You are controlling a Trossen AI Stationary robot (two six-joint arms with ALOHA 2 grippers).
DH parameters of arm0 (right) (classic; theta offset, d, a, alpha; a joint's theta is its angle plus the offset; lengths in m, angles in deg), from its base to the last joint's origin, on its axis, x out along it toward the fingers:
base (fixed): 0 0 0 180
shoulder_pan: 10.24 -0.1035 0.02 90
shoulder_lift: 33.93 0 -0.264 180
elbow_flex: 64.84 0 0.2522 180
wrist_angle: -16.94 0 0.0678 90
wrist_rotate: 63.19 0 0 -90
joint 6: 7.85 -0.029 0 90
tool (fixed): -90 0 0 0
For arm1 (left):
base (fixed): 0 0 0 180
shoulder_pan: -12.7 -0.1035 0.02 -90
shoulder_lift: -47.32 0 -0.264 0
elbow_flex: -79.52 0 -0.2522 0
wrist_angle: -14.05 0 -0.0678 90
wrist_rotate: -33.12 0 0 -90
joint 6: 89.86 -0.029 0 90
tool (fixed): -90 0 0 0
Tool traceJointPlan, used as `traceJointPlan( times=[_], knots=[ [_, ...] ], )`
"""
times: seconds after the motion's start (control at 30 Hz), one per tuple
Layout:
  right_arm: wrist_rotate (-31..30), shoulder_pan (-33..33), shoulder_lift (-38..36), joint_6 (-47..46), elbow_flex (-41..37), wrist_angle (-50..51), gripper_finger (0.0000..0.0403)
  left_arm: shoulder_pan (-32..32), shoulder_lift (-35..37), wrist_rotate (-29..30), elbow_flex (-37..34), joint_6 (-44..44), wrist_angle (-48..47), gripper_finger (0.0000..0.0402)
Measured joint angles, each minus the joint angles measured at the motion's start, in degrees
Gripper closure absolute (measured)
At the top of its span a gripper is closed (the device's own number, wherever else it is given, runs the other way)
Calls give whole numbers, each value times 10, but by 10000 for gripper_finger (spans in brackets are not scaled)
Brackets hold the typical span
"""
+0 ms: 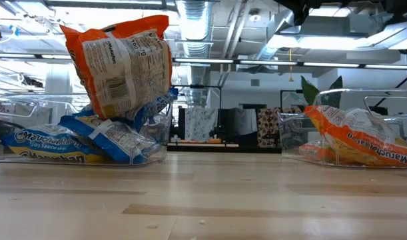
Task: Sort Maruchan noodles
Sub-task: Put the orange noodle pack into the bottom right transparent bin
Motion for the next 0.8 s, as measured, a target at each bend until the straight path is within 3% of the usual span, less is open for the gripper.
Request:
traceJointPlan(
  times=[0.2, 0.3, 0.53, 0.8],
  knots=[
    [0, 0, 0, 0, 0, 10, 332, 24, -36, 29, 1, 20, 43, 63],
    [0, 0, 0, -5, 0, 15, 332, 33, -72, 47, 13, 19, 25, 61],
    [0, 3, 0, -17, 0, 39, 332, 55, -127, 199, 102, 74, -116, 60],
    [0, 4, 0, -41, 0, 62, 332, 81, -215, 218, 166, 111, -136, 60]
  ],
)
